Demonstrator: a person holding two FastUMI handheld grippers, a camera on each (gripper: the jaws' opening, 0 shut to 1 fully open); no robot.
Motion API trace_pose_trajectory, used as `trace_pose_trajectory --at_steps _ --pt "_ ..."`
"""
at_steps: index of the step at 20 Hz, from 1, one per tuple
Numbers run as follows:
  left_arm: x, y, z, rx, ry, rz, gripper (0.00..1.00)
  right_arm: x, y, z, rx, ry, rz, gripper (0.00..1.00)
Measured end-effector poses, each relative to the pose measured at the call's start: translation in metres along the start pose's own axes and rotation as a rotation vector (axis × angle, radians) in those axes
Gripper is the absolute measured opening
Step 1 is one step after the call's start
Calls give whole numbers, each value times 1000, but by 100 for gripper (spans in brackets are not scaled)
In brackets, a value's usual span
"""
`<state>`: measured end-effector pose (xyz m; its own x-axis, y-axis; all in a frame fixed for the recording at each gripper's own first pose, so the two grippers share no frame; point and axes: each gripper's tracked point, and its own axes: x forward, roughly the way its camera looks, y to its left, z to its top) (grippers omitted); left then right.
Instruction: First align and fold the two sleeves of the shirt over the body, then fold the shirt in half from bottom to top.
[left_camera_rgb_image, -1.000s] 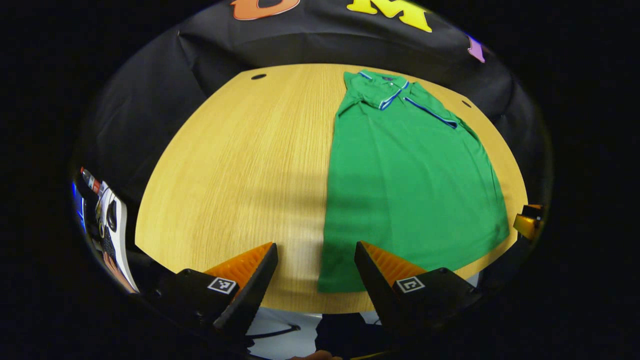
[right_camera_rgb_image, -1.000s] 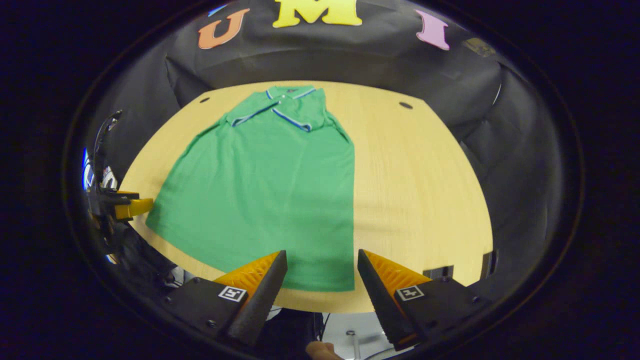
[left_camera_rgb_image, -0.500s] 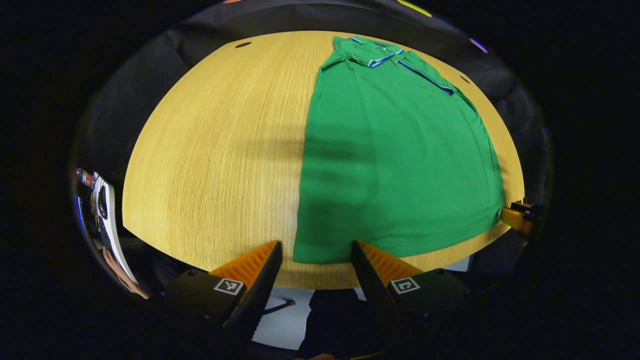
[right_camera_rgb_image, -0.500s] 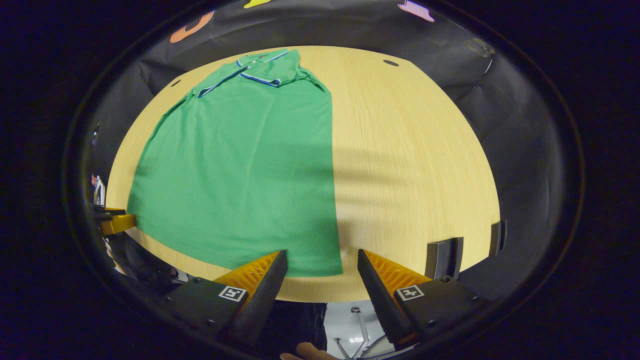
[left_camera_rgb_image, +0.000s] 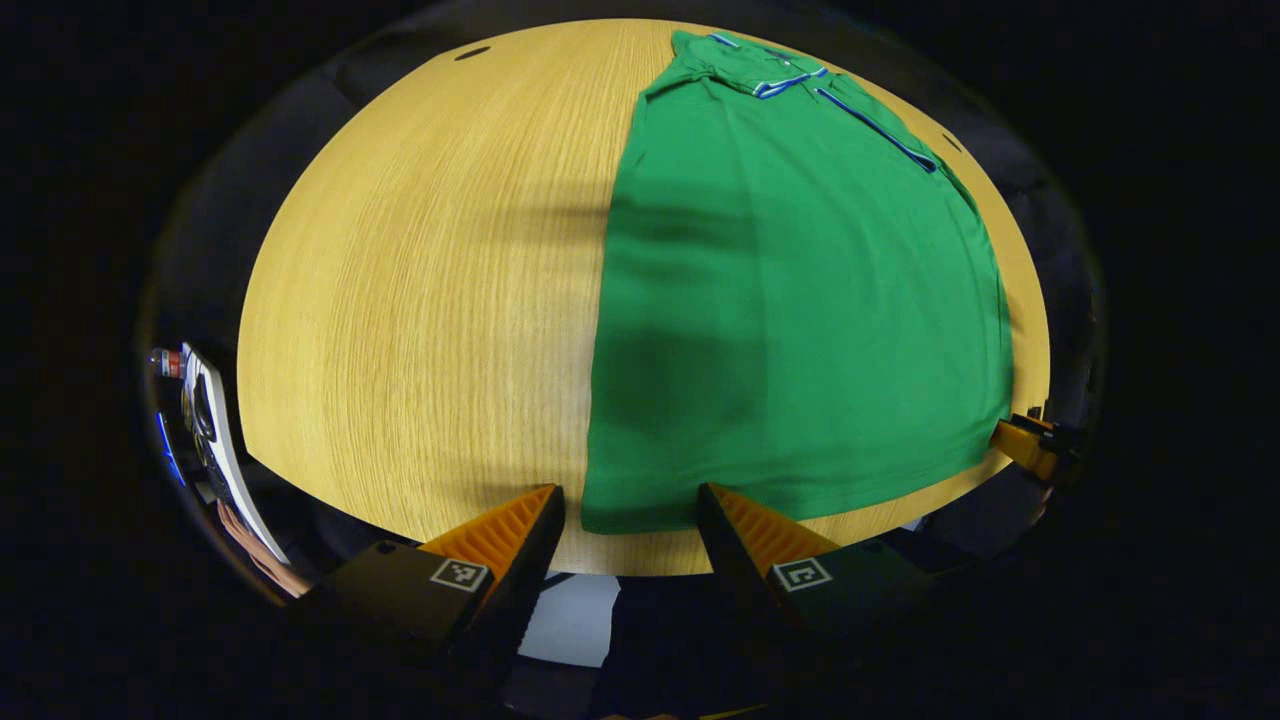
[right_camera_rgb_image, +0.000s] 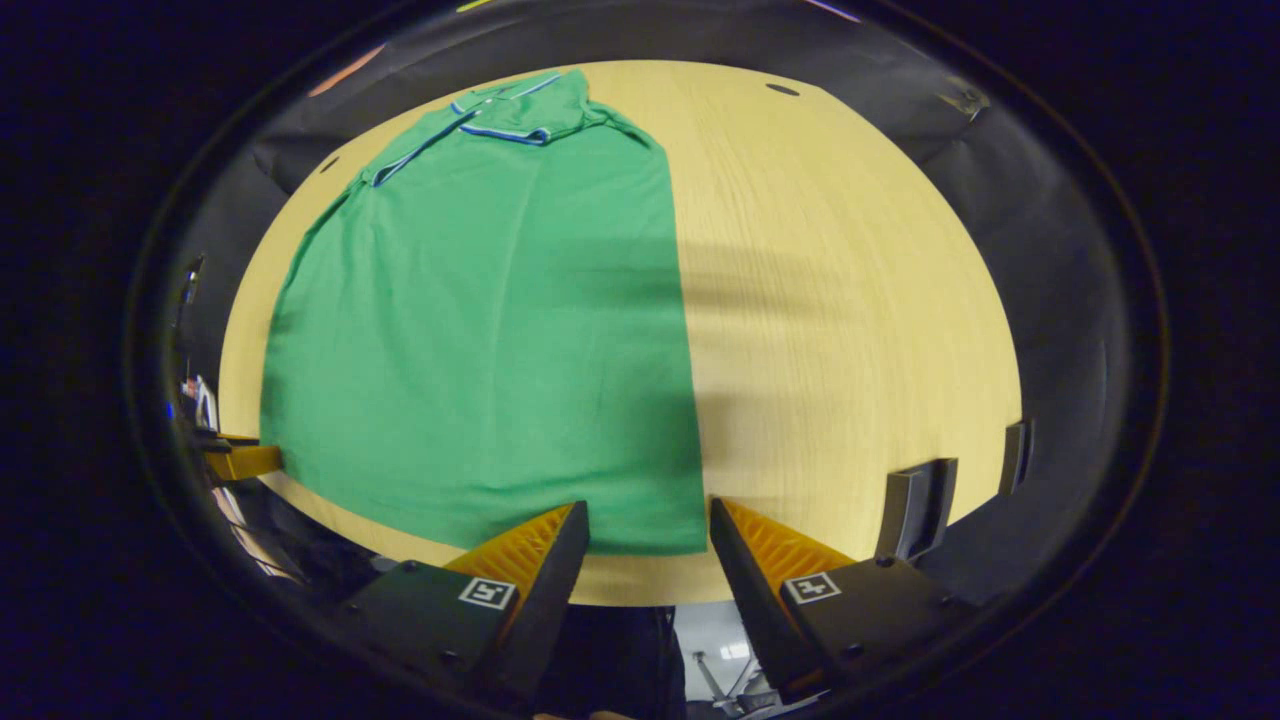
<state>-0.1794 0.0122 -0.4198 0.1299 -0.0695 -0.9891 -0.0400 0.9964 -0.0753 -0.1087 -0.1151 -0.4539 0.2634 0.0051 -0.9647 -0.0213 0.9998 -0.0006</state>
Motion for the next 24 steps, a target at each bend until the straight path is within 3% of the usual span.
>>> trace_pose_trajectory --at_steps 1,4,5,7,8,9,11,12,15,16,23,24 --pt "0 -1 0 5 14 -2 87 0 1 0 -5 17 0 74" --pt "0 -1 2 -22 11 -2 78 -1 3 3 -10 61 5 77" --pt "1 -4 3 -15 11 -2 77 -1 3 3 -5 78 4 52" --pt "-1 -8 3 -5 20 -6 72 -1 3 3 -27 103 1 46" --pt "1 -9 3 -9 30 -8 63 -2 4 5 -33 111 6 45" --pt "1 -10 4 -13 36 -8 60 -1 6 8 -26 113 12 43" --pt "1 -12 4 -43 45 -15 52 0 7 7 -55 140 11 22" --pt "1 -15 5 -60 48 -22 45 0 8 8 -86 150 16 26" --pt "1 -25 7 -57 51 -37 22 1 7 11 -82 153 25 26" --pt "2 -25 7 -42 50 -25 8 -1 8 11 -67 152 29 8" --pt "-1 -27 -1 5 30 -8 4 -8 9 7 -38 103 87 11" --pt "-3 -25 -4 8 28 -5 3 -11 7 6 -44 88 88 8"
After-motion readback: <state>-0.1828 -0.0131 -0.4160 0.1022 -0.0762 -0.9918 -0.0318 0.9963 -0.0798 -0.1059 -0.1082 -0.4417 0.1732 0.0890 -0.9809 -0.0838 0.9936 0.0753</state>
